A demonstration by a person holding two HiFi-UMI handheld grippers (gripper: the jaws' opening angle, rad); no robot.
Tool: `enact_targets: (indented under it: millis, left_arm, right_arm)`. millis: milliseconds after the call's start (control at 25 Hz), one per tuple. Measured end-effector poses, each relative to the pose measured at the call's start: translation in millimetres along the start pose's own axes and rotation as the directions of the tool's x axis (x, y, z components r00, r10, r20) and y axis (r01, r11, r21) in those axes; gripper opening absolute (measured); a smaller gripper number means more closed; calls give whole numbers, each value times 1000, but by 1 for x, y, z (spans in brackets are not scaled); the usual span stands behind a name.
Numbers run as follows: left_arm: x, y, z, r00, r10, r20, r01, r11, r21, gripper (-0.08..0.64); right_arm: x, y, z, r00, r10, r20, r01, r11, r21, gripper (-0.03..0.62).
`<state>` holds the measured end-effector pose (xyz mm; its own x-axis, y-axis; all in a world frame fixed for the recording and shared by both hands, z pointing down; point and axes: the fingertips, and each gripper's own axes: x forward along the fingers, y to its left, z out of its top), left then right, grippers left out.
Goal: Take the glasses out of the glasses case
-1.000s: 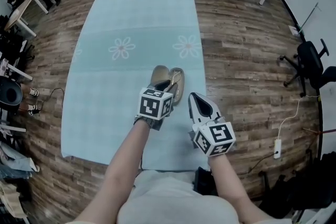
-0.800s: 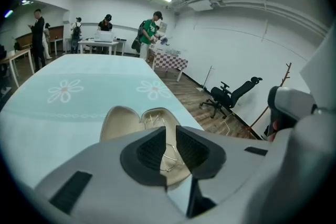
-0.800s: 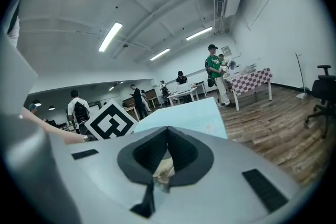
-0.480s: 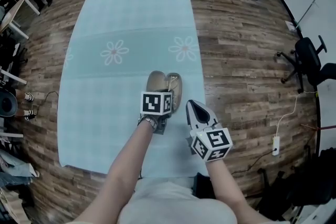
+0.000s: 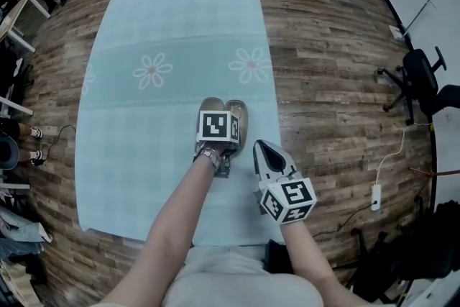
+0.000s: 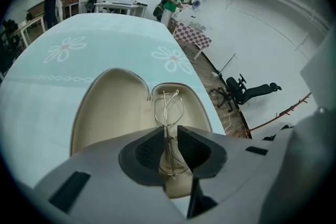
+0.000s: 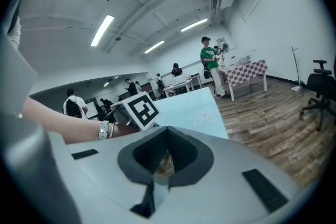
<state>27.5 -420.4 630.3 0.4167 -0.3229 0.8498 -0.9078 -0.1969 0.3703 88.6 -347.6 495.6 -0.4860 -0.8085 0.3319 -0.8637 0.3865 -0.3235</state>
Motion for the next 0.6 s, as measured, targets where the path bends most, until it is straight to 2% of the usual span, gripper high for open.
enact_targets:
  millis: [480, 600]
  left_arm:
    - [5, -1, 2, 996, -85, -12, 83, 992, -95, 41]
    - [2, -1, 2, 996, -89, -5, 88, 992, -95, 35]
  right_arm:
    - [-4, 1, -10, 1000, -3, -16, 3, 1000, 19, 8]
    - [-4, 2, -9, 1000, -6, -9, 7, 1000, 21, 8]
